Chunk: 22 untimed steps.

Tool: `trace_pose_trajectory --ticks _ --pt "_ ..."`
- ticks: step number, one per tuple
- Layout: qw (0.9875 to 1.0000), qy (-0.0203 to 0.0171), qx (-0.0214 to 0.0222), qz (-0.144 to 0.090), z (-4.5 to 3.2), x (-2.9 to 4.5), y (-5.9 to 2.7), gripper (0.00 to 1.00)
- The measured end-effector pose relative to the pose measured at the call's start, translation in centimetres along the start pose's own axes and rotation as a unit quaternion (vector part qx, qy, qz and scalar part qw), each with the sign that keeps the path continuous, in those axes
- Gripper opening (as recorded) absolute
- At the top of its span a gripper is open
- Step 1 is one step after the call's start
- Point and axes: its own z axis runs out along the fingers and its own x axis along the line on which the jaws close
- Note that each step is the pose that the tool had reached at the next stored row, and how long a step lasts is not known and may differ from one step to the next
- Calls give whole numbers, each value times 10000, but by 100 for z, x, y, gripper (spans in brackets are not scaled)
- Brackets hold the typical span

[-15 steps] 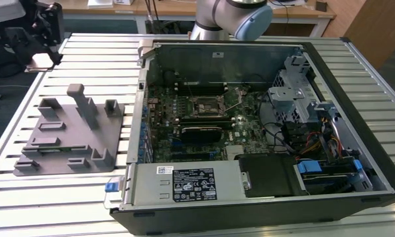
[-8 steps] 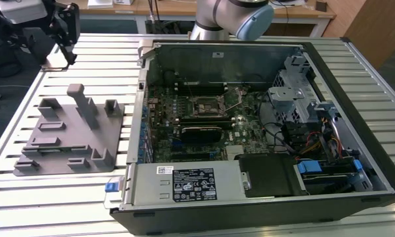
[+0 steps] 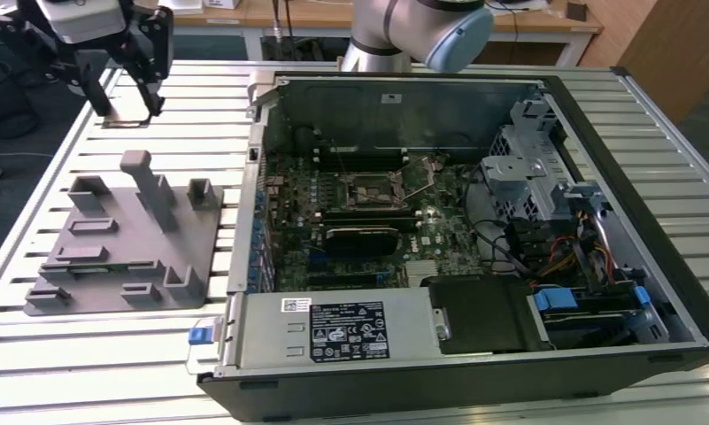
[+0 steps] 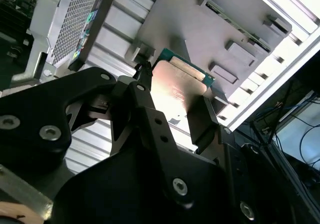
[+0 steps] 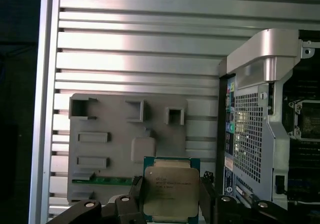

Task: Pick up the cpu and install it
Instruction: 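Pick up the cpu and move it towards the insertion slot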

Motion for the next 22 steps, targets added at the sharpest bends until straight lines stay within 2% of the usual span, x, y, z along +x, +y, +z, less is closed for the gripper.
trace_pose_trajectory --ticks 14,22 --pt "10000 0 0 0 3 -417 -11 53" --pt "10000 0 0 0 5 -679 -18 53"
